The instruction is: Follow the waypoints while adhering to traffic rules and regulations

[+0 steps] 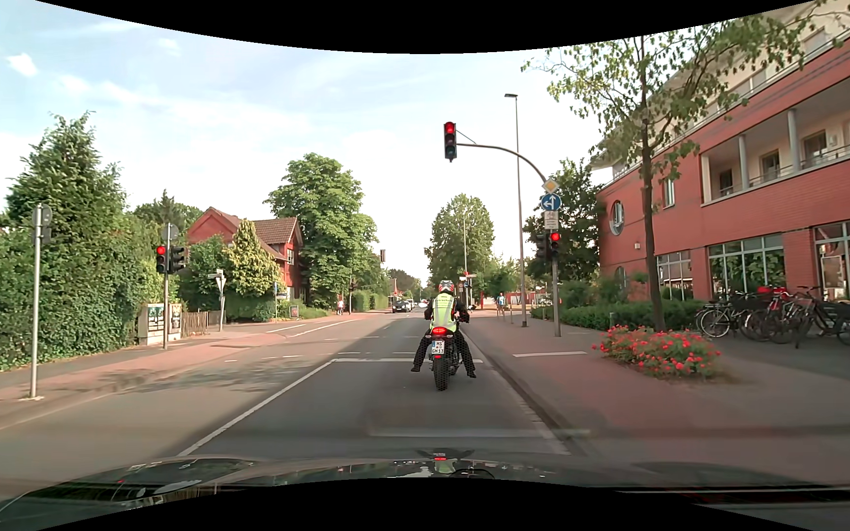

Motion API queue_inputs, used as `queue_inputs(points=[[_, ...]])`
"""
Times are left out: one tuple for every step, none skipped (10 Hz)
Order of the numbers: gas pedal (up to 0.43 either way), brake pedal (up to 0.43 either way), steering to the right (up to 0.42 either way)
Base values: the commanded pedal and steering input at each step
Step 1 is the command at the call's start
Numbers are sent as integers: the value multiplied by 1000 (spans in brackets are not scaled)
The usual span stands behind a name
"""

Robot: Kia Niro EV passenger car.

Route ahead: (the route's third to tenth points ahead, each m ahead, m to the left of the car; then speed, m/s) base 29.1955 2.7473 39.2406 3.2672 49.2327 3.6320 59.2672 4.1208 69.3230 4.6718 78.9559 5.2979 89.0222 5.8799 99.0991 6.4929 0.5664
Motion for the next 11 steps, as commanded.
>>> queue_inputs(points=[[0, 73, -11], [0, 79, -11], [0, 85, -11], [0, 91, -11], [0, 91, -11], [0, 91, -11], [0, 91, -11], [0, 91, -11], [0, 91, -11], [0, 91, -11], [0, 91, -11]])
